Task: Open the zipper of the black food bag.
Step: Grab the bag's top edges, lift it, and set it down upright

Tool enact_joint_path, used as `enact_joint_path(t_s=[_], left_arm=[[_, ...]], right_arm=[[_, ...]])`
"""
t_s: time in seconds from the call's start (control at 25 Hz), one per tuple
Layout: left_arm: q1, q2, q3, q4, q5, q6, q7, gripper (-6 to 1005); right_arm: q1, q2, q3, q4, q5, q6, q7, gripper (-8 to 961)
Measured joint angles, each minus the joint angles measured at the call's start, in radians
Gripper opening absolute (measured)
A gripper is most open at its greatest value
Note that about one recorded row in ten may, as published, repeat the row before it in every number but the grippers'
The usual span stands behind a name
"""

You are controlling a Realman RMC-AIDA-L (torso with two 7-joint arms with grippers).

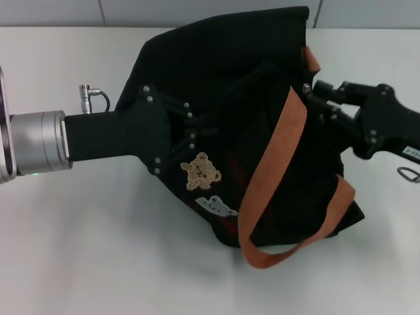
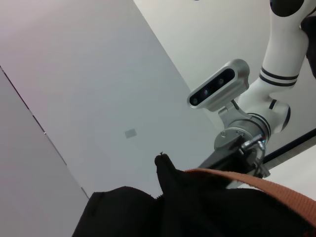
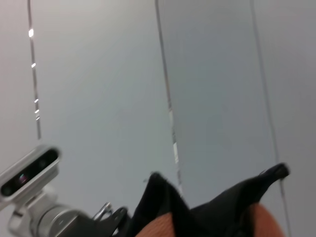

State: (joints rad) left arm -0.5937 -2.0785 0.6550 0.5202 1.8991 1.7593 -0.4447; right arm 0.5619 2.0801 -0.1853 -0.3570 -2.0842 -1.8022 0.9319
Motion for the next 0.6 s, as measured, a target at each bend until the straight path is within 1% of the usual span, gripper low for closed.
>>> enact_joint_path(t_s=[0.16,0.44,0.6], left_arm=[[0.000,0.000,0.000,-0.005,0.000,-0.002,0.013,73],[-0.002,0.000,0.000,-0.005,0.000,-0.002,0.014,73],[-0.007,0.000,0.000,-0.008,0.000,-0.002,0.014,73]], right_arm=[[-0.022,0.000,-0.004,0.017,0.058,0.002,-0.020,225],[-0.031,0.000,-0.008,0.020,0.058,0.006,-0.051,227],[-0.031,0.000,-0.043,0.022,0.051,-0.014,-0.087,228]])
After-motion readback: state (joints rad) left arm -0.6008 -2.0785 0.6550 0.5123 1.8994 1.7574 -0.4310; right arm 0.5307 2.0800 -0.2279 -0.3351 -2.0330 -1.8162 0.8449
